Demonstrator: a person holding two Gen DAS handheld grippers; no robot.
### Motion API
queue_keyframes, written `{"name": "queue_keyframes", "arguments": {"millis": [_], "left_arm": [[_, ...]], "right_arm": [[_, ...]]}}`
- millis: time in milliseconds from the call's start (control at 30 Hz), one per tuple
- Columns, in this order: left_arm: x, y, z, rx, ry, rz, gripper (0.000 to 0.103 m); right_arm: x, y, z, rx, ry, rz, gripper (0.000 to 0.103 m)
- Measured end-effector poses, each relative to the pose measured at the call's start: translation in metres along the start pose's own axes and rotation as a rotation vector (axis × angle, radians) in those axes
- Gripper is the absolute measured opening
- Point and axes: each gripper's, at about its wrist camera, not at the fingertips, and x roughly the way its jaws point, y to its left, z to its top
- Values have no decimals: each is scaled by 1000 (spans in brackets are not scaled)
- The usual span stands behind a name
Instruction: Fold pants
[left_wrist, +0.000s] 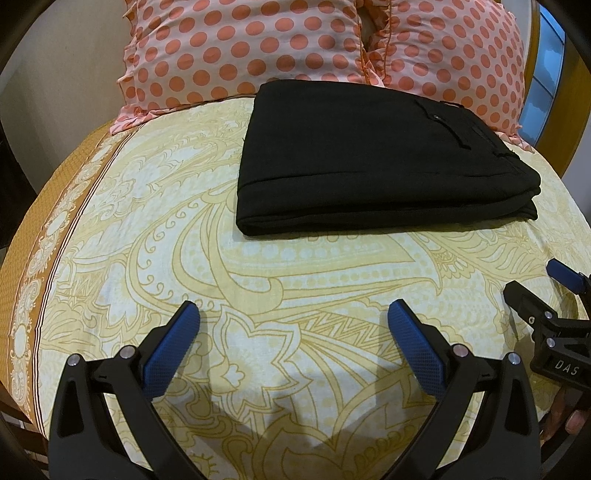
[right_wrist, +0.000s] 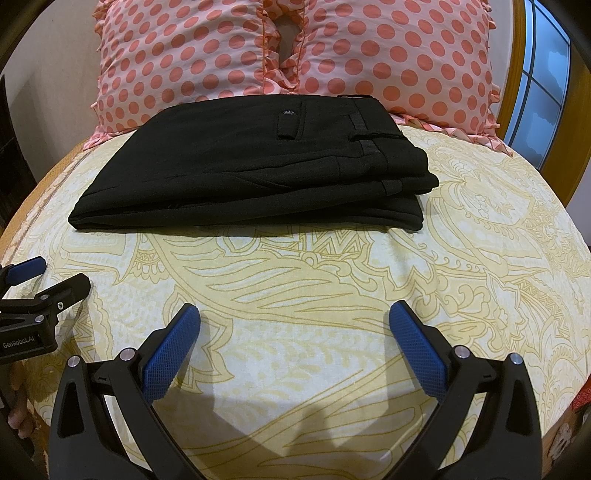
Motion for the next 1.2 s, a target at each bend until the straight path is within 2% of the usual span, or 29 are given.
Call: {"name": "queue_keyframes", "arguments": {"millis": [1200], "left_arm": [[1,1,0,9,0,-5,101]], "right_arm": [[0,0,-1,0,0,0,102]]}}
